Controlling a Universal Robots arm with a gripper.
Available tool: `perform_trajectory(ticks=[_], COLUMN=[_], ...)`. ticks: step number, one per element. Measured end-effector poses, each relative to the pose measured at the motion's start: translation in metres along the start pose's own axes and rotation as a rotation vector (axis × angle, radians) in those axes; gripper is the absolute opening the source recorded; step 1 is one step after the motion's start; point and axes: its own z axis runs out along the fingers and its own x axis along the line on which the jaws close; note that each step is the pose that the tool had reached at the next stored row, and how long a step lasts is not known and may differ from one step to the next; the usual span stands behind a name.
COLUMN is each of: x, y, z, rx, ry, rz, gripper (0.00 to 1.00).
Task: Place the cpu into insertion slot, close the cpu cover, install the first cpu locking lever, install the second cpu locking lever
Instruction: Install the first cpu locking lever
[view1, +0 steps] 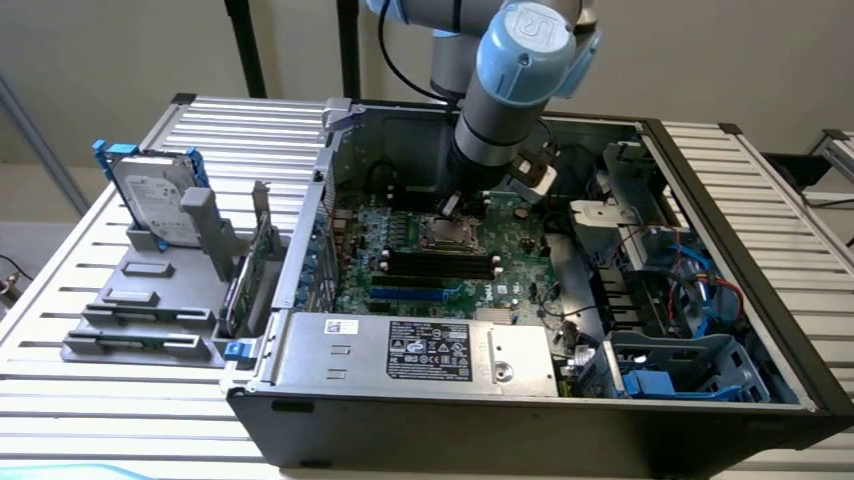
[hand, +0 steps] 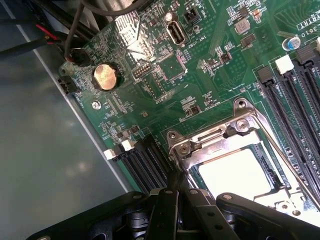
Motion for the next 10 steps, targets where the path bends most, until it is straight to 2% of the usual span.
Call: perform_trajectory(ticks=[7, 10], x=[0.0001, 0.0002], y=[0.0007, 0.0008], z=[0.0007, 0.0007], rx=[0.0074, 0.0092], ry=[0.0118, 0.0137], rz=[-0.001, -0.001], gripper=[0.11, 0.11])
